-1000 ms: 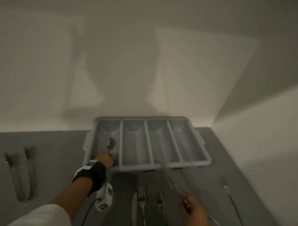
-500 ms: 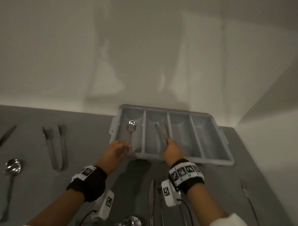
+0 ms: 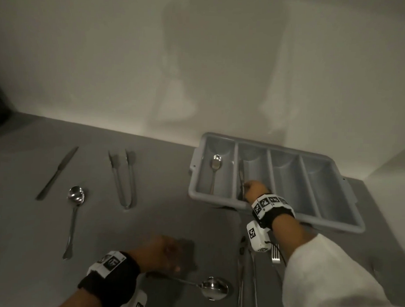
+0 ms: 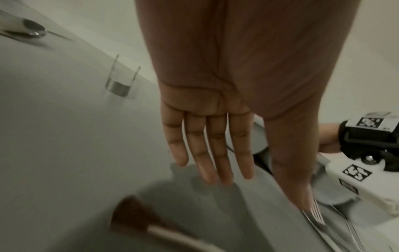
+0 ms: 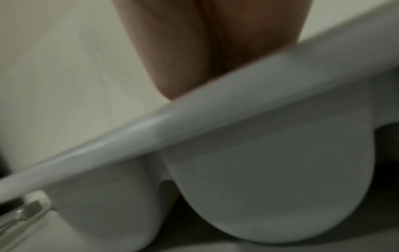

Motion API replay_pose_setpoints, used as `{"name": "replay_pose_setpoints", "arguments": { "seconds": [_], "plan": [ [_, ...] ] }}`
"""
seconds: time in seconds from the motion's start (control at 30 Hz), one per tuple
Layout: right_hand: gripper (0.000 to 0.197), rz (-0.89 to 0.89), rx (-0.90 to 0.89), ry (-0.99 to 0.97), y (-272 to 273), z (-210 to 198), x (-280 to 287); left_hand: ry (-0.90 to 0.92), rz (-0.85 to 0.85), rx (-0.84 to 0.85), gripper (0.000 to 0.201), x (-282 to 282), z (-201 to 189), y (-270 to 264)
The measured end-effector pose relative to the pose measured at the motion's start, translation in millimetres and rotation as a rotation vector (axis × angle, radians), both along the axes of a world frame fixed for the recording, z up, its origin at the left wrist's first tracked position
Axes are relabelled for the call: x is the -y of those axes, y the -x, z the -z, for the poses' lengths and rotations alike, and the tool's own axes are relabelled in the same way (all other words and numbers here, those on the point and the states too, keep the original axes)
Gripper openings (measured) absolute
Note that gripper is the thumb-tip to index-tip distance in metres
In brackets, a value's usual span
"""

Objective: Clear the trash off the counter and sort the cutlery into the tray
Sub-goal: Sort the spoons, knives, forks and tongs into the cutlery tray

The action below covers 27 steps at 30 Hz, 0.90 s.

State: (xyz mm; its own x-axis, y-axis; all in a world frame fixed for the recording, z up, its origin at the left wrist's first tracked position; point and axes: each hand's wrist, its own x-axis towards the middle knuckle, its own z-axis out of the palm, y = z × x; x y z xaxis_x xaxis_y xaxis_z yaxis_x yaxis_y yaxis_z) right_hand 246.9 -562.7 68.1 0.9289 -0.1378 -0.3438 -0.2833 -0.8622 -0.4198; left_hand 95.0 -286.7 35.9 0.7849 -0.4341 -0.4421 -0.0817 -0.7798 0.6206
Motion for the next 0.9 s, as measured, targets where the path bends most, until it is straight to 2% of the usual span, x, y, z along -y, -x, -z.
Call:
{"name": "replay_pose_setpoints", "arguments": {
  "seconds": [0.03, 0.1, 0.2, 0.3, 0.43, 0.5, 0.53, 0.6, 0.73, 0.83, 0.9],
  "plan": [
    [0.032, 0.024, 0.104, -0.085, 11, -9, -4, -0.046, 0.050, -0.017, 0.026, 2, 4, 4],
    [0.029, 0.019, 0.323, -0.137, 39, -20, -5, -0.119, 0.128, -0.030, 0.039, 8, 15, 9],
    [0.018, -0.001, 0.506, -0.154, 85, -23, 0, -0.131, 0.200, 0.001, 0.040, 18, 30, 11],
    [0.002, 0.019, 0.360, -0.189, 136, -13, 2, -0.149, 0.256, 0.034, 0.026, 26, 38, 8],
    [0.022, 0.064, -0.019, -0.138, 188, 29, 5, -0.174, 0.292, 0.016, 0.024, 30, 45, 3],
    [0.025, 0.093, -0.132, -0.150, 208, 40, 0, -0.190, 0.305, 0.011, 0.008, 29, 45, 3],
    [0.028, 0.099, -0.163, -0.151, 215, 44, -3, -0.189, 0.298, 0.020, 0.009, 28, 45, 4],
    [0.032, 0.128, -0.171, -0.142, 224, 49, -7, -0.161, 0.268, 0.033, 0.027, 26, 48, 5],
    [0.008, 0.127, -0.164, -0.061, 225, 49, -14, -0.078, 0.205, 0.065, 0.032, 24, 46, 12],
    [0.014, 0.143, -0.172, -0.004, 227, 48, -14, 0.012, 0.129, 0.075, 0.030, 17, 46, 18],
    [0.019, 0.140, -0.148, 0.004, 226, 46, -10, 0.119, 0.043, 0.073, 0.037, 15, 45, 21]
  ]
}}
